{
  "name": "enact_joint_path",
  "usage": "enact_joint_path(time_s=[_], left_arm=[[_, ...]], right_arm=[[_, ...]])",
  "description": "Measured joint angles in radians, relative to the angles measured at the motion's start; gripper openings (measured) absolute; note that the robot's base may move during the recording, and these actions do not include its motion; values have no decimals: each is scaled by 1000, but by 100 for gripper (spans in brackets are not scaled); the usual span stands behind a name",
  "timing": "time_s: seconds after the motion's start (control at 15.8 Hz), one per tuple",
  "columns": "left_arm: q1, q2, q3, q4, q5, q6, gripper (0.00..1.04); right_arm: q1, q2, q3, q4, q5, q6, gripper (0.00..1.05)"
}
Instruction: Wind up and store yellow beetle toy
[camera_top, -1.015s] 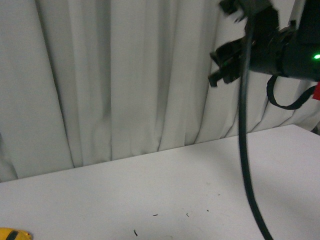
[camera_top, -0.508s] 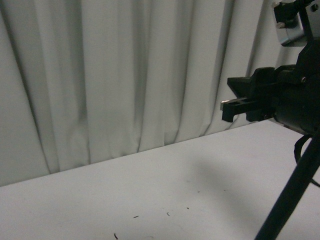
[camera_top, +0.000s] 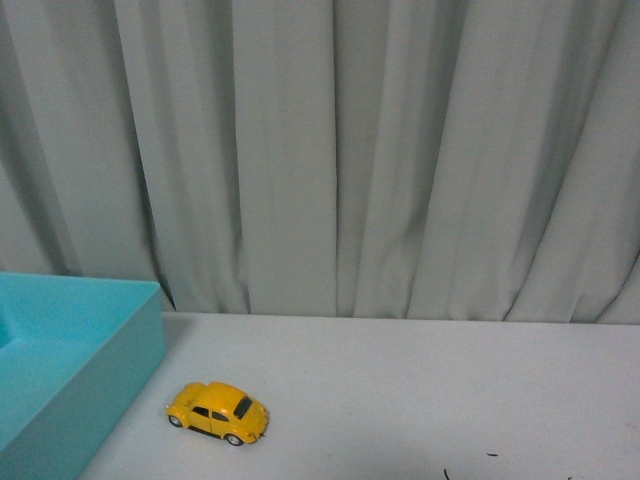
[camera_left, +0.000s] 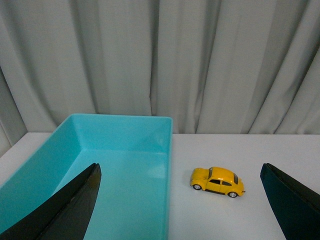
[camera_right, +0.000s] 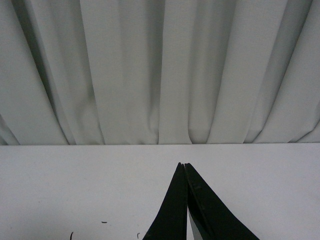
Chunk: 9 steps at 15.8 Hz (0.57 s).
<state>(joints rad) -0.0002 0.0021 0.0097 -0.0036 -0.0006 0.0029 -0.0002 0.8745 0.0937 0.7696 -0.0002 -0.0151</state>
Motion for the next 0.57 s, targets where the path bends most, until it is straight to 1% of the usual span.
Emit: enact_joint_path(time_s=[0.06, 0.13, 0.25, 0.57], left_arm=[[0, 0, 0, 0, 0, 0, 98], [0, 0, 0, 0, 0, 0, 98], [0, 0, 0, 0, 0, 0, 98], [0, 0, 0, 0, 0, 0, 98]], right_arm=[[0, -47, -16, -22, 0, 0, 2], [0, -42, -47, 40, 0, 0, 2], [0, -114, -82, -59, 0, 0, 2], [0, -351, -83, -256, 0, 0, 2]])
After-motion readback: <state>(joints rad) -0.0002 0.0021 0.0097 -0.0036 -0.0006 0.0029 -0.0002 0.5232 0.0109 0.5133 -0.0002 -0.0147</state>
